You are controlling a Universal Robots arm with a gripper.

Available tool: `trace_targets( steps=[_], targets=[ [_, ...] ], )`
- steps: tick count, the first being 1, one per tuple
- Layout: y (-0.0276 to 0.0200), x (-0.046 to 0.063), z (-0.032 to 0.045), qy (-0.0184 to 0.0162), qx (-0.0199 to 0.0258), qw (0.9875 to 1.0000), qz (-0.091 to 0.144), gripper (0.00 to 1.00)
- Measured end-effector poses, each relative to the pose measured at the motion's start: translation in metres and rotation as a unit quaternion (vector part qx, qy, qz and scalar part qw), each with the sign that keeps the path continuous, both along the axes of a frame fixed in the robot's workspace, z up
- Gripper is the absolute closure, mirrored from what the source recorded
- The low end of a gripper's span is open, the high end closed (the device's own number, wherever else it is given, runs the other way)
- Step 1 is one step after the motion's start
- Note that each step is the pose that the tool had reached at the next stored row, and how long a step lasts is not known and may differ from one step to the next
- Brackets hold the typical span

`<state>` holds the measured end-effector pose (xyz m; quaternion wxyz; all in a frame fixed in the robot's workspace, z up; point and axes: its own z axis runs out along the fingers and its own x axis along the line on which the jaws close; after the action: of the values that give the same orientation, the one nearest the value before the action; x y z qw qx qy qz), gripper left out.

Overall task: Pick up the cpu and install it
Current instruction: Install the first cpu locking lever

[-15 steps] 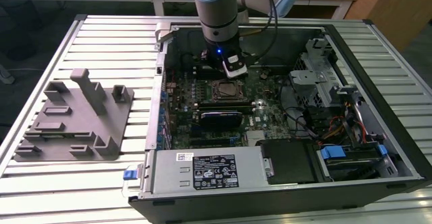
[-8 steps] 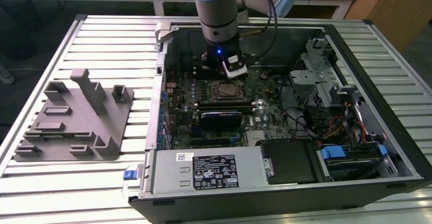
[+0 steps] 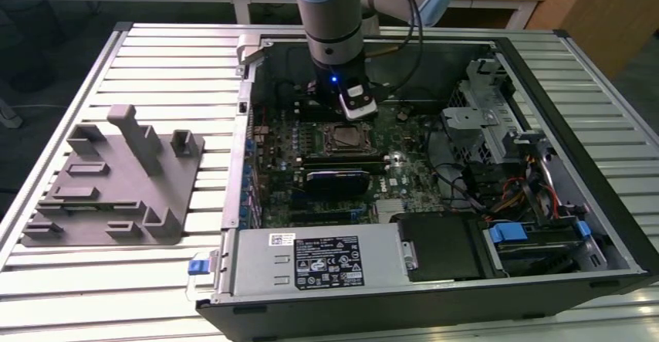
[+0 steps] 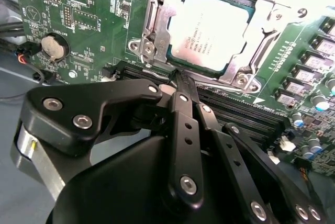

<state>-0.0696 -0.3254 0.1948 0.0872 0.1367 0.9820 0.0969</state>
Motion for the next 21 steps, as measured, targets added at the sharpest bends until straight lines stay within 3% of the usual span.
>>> trace_targets(
  steps=[21],
  targets=[
    [0.0051, 0.0003, -0.0002, 0.0000, -0.0002, 0.9997, -0.025, 0.89]
  ],
)
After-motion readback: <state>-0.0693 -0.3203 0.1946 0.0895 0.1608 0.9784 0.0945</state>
